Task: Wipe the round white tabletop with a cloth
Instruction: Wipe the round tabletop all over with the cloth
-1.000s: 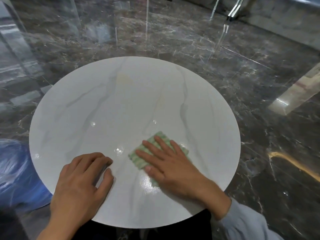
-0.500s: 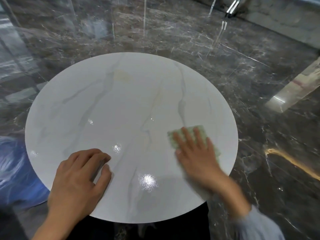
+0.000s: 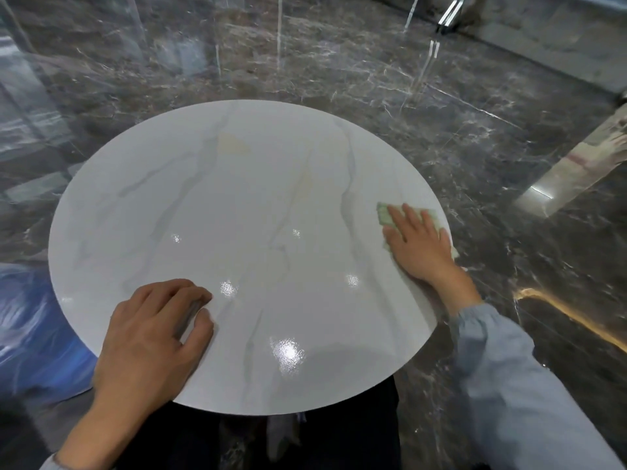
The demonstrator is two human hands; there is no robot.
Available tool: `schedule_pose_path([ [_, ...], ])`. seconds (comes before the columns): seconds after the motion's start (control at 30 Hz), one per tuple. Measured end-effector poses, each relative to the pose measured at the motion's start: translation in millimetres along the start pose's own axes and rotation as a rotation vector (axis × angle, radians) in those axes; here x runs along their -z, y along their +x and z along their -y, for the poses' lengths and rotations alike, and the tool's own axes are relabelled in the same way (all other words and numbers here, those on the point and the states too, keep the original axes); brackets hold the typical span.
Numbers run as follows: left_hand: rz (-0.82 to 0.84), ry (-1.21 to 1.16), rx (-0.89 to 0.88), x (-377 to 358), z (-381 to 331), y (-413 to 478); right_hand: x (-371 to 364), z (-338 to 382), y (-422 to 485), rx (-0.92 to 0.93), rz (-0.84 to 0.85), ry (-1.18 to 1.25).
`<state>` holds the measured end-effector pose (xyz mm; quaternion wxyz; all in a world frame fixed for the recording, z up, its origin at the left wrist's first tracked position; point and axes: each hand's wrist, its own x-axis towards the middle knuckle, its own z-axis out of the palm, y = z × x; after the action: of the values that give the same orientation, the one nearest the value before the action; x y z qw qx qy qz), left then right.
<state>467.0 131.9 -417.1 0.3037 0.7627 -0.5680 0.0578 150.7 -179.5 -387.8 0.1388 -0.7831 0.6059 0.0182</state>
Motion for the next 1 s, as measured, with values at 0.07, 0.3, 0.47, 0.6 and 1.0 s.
schedule_pose_path([
  [0.07,0.01,-0.002,0.0,0,1,2,12,-8,36,-0.066,0.037,0.021],
  [0.3,0.026,0.001,0.013,-2,6,1,39,-8,96,-0.083,0.097,0.058],
  [0.47,0.018,-0.003,0.036,0,1,2,28,-11,64,-0.086,0.066,0.047],
  [0.6,0.024,0.001,0.032,1,2,0,11,-20,11,-0.006,0.038,0.017],
  [1.0,0.01,0.009,0.011,-1,-1,2,-63,50,-203,0.387,-0.084,-0.055],
])
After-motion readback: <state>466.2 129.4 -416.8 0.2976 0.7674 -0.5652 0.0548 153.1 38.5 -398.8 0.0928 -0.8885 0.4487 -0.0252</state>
